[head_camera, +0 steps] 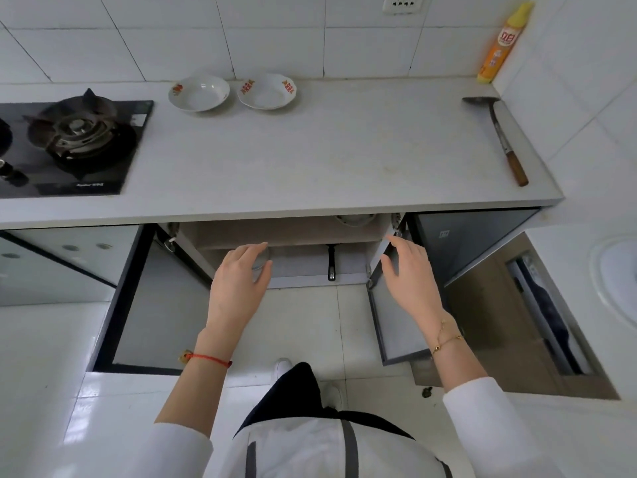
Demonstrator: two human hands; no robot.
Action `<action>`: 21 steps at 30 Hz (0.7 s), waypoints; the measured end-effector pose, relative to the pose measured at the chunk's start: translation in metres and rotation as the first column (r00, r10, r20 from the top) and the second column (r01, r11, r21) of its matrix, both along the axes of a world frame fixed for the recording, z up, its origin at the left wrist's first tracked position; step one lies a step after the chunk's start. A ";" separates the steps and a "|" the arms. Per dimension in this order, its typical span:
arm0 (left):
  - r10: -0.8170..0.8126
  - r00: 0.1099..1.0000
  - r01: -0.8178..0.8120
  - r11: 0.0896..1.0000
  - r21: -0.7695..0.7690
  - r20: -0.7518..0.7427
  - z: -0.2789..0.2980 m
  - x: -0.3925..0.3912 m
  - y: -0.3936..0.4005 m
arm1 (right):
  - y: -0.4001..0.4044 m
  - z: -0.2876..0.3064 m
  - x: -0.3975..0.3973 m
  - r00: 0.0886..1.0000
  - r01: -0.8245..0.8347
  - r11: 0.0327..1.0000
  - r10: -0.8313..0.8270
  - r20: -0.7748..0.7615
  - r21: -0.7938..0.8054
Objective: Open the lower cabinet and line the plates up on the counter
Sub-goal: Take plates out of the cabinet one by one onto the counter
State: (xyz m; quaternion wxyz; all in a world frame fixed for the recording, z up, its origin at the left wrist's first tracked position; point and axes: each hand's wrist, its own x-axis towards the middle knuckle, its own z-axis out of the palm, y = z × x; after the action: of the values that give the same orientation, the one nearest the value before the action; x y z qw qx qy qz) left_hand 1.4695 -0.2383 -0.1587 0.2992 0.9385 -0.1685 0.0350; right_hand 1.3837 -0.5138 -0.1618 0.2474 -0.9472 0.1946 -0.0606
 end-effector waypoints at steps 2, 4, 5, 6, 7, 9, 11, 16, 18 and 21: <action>0.000 1.000 0.000 1.000 -0.002 -0.009 -0.003 0.000 -0.009 | -0.008 -0.003 0.002 1.000 0.012 1.000 -0.012 -0.008 0.021; -0.001 1.000 0.001 1.000 0.000 -0.027 -0.008 0.005 -0.019 | -0.016 -0.008 0.008 1.000 0.020 0.999 -0.020 -0.017 0.042; -0.003 0.999 0.003 1.000 0.005 -0.035 -0.012 0.009 -0.025 | -0.020 -0.011 0.013 1.000 0.022 0.998 -0.021 -0.021 0.050; -0.006 0.999 0.007 1.000 0.010 -0.041 -0.017 0.014 -0.030 | -0.023 -0.016 0.018 1.000 0.023 0.998 -0.022 -0.022 0.060; -0.009 0.999 0.009 1.000 0.015 -0.046 -0.023 0.020 -0.035 | -0.027 -0.022 0.024 1.000 0.023 0.997 -0.022 -0.021 0.070; -0.006 0.999 0.007 1.000 0.023 -0.054 -0.038 0.033 -0.048 | -0.034 -0.038 0.038 1.000 0.019 0.997 -0.019 -0.013 0.079; -0.005 0.998 0.006 1.000 0.028 -0.061 -0.062 0.048 -0.060 | -0.042 -0.062 0.056 1.000 0.025 0.997 -0.024 -0.009 0.079; -0.029 0.996 0.032 0.999 0.032 -0.088 -0.143 0.090 -0.091 | -0.062 -0.141 0.099 0.998 0.061 0.992 -0.063 0.013 0.113; -0.040 0.996 0.043 0.999 0.027 -0.080 -0.179 0.109 -0.103 | -0.070 -0.177 0.117 0.998 0.060 0.990 -0.063 0.025 0.125; -0.054 0.997 0.056 0.998 0.021 -0.059 -0.236 0.140 -0.122 | -0.082 -0.233 0.146 0.995 0.071 0.989 -0.079 0.060 0.127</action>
State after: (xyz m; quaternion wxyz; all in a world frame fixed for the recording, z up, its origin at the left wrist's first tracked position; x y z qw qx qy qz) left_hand 1.6093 -0.3603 -0.3949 0.2945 0.9374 -0.1858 -0.0027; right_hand 1.5293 -0.5953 -0.3953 0.3098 -0.9195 0.2255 -0.0882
